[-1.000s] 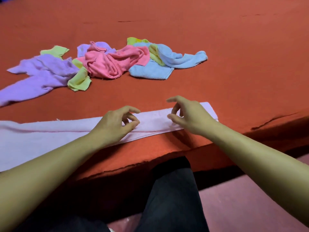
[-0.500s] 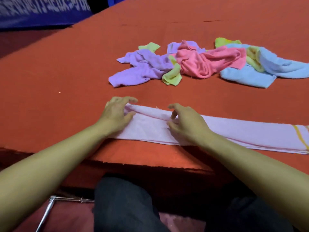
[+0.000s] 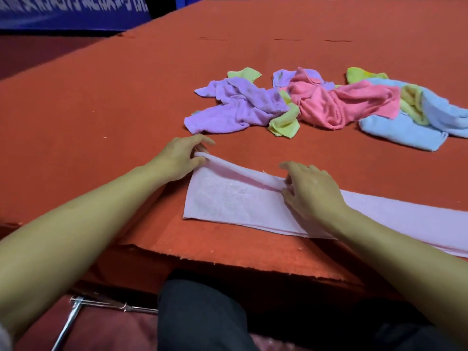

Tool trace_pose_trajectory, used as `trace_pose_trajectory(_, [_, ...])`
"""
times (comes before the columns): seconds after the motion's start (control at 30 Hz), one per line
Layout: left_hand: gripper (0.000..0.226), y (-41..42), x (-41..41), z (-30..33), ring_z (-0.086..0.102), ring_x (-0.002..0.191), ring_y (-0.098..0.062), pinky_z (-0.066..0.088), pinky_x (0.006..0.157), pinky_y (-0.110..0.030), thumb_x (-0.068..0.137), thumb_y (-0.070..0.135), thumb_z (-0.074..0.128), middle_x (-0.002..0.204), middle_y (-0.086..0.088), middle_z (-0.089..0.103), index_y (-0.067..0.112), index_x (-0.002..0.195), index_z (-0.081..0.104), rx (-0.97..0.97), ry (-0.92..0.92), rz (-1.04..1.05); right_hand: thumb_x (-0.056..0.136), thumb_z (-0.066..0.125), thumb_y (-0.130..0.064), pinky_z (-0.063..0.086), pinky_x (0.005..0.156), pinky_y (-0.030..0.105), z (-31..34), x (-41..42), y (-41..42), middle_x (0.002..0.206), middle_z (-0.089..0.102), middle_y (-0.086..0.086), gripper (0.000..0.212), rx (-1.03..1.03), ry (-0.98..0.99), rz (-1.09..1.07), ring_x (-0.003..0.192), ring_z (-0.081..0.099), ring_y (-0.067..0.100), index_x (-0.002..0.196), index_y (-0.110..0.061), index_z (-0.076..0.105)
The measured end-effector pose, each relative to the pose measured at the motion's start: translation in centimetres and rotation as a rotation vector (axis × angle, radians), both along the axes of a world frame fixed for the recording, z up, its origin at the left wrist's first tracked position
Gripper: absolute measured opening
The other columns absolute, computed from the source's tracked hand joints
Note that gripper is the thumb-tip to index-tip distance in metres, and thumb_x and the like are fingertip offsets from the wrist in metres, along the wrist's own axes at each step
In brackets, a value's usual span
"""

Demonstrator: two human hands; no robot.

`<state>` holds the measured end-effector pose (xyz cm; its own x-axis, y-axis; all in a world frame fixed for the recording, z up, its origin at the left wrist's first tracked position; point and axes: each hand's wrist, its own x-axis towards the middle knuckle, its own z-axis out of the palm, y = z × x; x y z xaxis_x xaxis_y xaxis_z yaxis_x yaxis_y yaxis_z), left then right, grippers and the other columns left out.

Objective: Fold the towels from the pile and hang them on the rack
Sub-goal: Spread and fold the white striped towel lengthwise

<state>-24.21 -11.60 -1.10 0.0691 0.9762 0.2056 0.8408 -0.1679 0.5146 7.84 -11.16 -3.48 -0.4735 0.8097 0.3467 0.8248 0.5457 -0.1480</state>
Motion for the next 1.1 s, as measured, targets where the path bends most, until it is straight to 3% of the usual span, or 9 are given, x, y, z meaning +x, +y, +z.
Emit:
trace_pose_trajectory(0.1, [0.049,-1.5,-0.2,0.3,0.066,0.084,-0.003,0.052,0.085,-0.028,0.077,0.007,0.077,0.087,0.014,0.072,0.045,0.103,0.060,0.029,-0.104,0.057,0.084,0.060,-0.016,0.047,0.075,0.043,0.2,0.7,-0.6,0.106,0.068,0.004,0.051,-0.002,0.019,0.034,0.091,0.061,0.034,0.134,-0.019,0.049])
trace_pose_trajectory(0.33, [0.045,-7.8,0.3,0.2,0.062,0.085,0.014,0.037,0.080,-0.001,0.076,0.010,0.080,0.079,0.039,0.065,0.042,0.100,0.060,0.070,-0.124,0.083,0.083,0.065,-0.012,0.044,0.075,0.040,1.8,2.5,-3.3,0.099,0.071,-0.004,0.059,-0.038,0.100,0.159,0.087,0.063,0.032,0.138,-0.022,0.048])
trace_pose_trajectory(0.5, [0.041,-11.5,0.4,-1.6,0.064,0.092,0.009,0.047,0.090,-0.020,0.076,0.022,0.082,0.086,0.021,0.073,0.043,0.103,0.061,0.006,-0.057,0.049,0.080,0.068,-0.017,0.046,0.070,0.042,1.2,3.5,-5.2,0.089,0.069,-0.010,0.059,0.025,0.081,0.241,0.077,0.063,0.028,0.135,-0.023,0.048])
trace_pose_trajectory(0.57, [0.035,-12.3,0.4,-2.4,0.066,0.092,0.004,0.049,0.090,-0.027,0.074,0.039,0.078,0.089,0.025,0.070,0.042,0.103,0.061,0.005,0.004,0.017,0.080,0.068,-0.020,0.045,0.069,0.042,0.6,3.6,-5.7,0.086,0.068,-0.011,0.060,0.057,0.047,0.243,0.076,0.062,0.027,0.136,-0.024,0.046])
trace_pose_trajectory(0.63, [0.039,-12.7,0.3,-2.8,0.061,0.093,0.007,0.048,0.089,-0.025,0.071,0.047,0.079,0.092,0.033,0.064,0.041,0.106,0.063,0.045,0.089,-0.006,0.080,0.069,-0.023,0.046,0.073,0.042,-0.1,3.7,-6.2,0.086,0.069,-0.009,0.060,0.075,-0.005,0.245,0.079,0.063,0.028,0.135,-0.023,0.046])
trace_pose_trajectory(0.73, [0.046,-12.6,0.1,-3.3,0.057,0.093,0.014,0.046,0.087,-0.016,0.072,0.031,0.086,0.096,0.026,0.066,0.036,0.111,0.061,0.084,0.127,-0.047,0.079,0.070,-0.032,0.047,0.080,0.043,-0.6,3.8,-6.6,0.093,0.071,-0.008,0.059,0.056,-0.059,0.245,0.084,0.064,0.028,0.133,-0.022,0.050])
trace_pose_trajectory(0.83, [0.036,-12.3,-0.1,-3.3,0.065,0.086,-0.005,0.055,0.079,-0.029,0.084,0.035,0.069,0.095,0.014,0.071,0.026,0.118,0.060,0.157,0.249,-0.100,0.077,0.073,-0.038,0.048,0.080,0.043,-0.3,3.7,-6.7,0.094,0.071,-0.010,0.064,0.050,-0.085,0.263,0.086,0.063,0.026,0.134,-0.022,0.050])
trace_pose_trajectory(0.97, [0.041,-12.2,-0.6,-2.8,0.057,0.072,-0.011,0.050,0.074,-0.027,0.085,0.044,0.053,0.084,0.014,0.068,0.024,0.121,0.058,0.253,0.414,-0.128,0.082,0.065,-0.024,0.048,0.077,0.044,-0.7,3.4,-6.5,0.085,0.072,-0.007,0.055,0.065,-0.067,0.252,0.081,0.064,0.026,0.134,-0.023,0.049])
trace_pose_trajectory(1.1, [0.040,-12.2,-0.2,-1.9,0.056,0.080,-0.008,0.047,0.077,-0.025,0.082,0.050,0.053,0.081,0.021,0.070,0.029,0.116,0.059,0.148,0.292,-0.064,0.081,0.067,-0.035,0.049,0.077,0.042,-0.5,3.8,-6.4,0.086,0.071,-0.014,0.056,0.059,-0.053,0.287,0.081,0.065,0.022,0.134,-0.024,0.049])
